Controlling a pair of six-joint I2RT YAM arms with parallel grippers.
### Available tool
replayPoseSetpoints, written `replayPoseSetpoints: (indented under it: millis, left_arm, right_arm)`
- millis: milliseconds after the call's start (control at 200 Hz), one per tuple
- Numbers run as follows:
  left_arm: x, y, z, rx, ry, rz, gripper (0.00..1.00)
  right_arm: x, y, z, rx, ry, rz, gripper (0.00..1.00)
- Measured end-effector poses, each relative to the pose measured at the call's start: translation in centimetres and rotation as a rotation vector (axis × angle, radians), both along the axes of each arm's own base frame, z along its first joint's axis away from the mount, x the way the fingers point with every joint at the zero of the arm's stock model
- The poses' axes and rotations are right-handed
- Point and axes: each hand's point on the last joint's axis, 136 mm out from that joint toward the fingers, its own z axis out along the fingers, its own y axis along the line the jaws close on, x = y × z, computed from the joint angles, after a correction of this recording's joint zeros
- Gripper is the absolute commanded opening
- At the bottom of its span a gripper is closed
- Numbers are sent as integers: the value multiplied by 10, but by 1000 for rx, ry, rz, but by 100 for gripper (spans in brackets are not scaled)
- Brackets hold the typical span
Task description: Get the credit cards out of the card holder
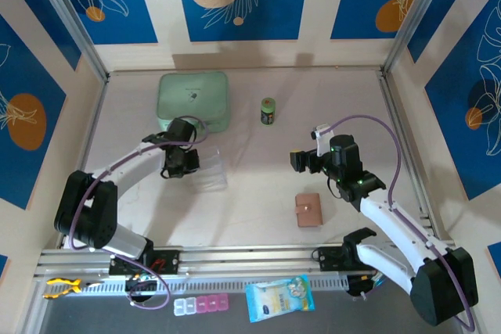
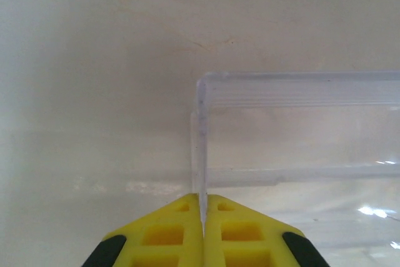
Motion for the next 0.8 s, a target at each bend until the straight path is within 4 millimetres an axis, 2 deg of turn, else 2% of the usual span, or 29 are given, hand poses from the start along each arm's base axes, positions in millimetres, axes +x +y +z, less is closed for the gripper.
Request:
replayPoseSetpoints:
  millis: [165, 355, 570, 800]
  left_arm:
    - [4, -8, 5, 20, 4, -24, 3]
    - [17, -31, 17, 39, -12, -72, 2]
    - [40, -72, 29, 56, -31, -140, 2]
    - [69, -128, 27, 72, -35, -205, 2]
  right_arm:
    - [-1, -1, 3, -3, -12, 1, 96]
    - [-1, -1, 6, -7, -28, 4, 96]
    - [-1, -5, 9, -10, -41, -10, 96]
    - [-3, -15, 9, -6, -52, -40, 96]
